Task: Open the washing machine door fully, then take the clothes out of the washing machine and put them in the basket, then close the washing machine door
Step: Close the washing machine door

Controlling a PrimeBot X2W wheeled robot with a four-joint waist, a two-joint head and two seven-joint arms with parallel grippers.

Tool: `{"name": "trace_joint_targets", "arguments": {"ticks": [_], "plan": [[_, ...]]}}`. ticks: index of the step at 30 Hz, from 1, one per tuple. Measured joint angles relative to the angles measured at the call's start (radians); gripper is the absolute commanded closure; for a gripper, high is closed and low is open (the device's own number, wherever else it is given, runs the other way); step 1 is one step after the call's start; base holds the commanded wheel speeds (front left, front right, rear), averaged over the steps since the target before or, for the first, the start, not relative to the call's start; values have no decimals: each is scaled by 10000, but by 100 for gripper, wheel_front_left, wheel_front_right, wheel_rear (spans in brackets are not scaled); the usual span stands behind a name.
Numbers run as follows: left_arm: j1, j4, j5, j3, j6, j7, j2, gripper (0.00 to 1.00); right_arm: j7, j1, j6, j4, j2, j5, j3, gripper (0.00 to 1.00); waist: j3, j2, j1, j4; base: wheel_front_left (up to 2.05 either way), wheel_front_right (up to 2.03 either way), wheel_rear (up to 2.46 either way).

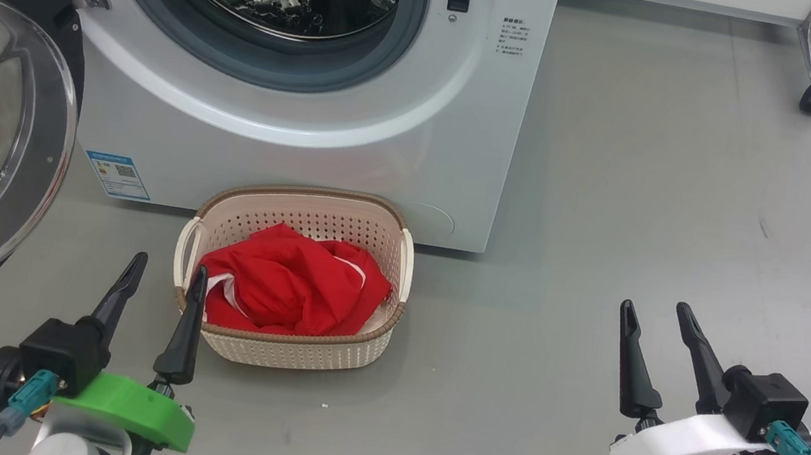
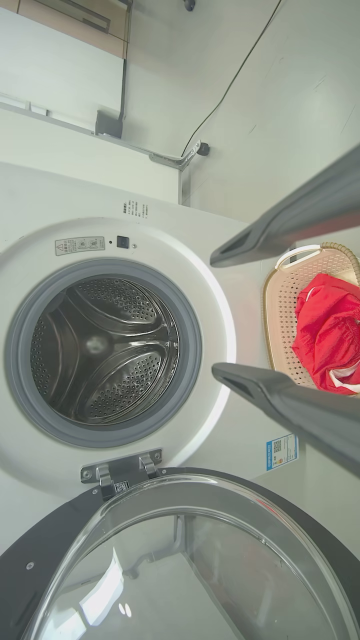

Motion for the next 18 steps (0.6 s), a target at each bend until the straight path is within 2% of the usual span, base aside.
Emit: {"name": "trace_joint_targets", "arguments": {"ticks": [18], "plan": [[1, 33, 25, -182, -2, 0, -17, 0, 0, 5, 0, -38, -69, 0, 42, 0, -2, 0, 0, 684, 0, 0, 0]]}}
